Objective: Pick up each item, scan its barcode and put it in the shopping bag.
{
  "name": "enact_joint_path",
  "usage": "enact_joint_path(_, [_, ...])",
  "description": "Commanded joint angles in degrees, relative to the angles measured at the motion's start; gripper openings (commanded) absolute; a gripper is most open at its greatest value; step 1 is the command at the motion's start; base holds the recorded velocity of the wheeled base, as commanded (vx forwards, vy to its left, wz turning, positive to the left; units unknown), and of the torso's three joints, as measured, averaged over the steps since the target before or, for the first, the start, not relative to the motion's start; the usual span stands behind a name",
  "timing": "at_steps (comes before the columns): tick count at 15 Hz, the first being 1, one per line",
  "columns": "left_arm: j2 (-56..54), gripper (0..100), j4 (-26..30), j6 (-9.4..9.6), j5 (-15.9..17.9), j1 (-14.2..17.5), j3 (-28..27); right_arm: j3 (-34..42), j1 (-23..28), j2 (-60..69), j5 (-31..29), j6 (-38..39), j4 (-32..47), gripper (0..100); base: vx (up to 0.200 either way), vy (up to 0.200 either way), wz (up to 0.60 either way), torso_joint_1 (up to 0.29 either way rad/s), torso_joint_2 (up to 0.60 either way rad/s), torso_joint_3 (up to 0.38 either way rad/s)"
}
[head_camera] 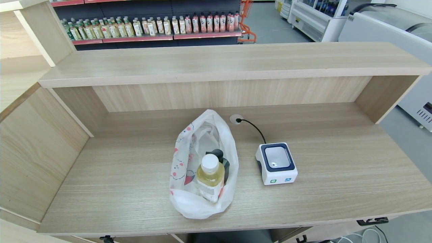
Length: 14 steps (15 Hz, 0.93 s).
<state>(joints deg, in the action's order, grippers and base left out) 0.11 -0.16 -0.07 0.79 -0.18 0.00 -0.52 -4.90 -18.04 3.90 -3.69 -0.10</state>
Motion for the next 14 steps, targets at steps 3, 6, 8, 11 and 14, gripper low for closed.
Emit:
enact_joint_path(3, [-0.02, 100, -0.02, -0.10, 0.00, 0.01, 0.00, -1.23, 0.86, 9.34, -0.56, -0.09, 3.17, 100, 0.000, 0.000, 0.00, 0.000, 0.00, 0.000])
enact_joint_path(6, [-0.02, 100, -0.02, 0.07, 0.09, 0.01, 0.00, -1.23, 0.86, 11.27, -0.56, -0.17, 3.17, 100, 0.000, 0.000, 0.00, 0.000, 0.00, 0.000])
enact_joint_path(8, [-0.02, 100, -0.02, 0.25, 0.00, 0.01, 0.00, -1.23, 0.95, 11.71, -0.56, -0.17, 3.17, 100, 0.000, -0.200, 0.00, 0.000, 0.01, -0.002])
enact_joint_path(11, [-0.02, 100, -0.02, 0.42, 0.00, 0.01, 0.00, -1.15, 0.95, 12.86, -0.56, -0.17, 3.09, 100, 0.000, -0.200, 0.00, 0.004, 0.00, 0.002])
enact_joint_path(14, [-0.02, 100, -0.02, 0.34, 0.00, 0.01, 0.00, 0.08, 0.95, 12.94, -0.56, -0.35, 2.03, 100, 0.000, -0.200, 0.00, 0.002, 0.00, -0.001])
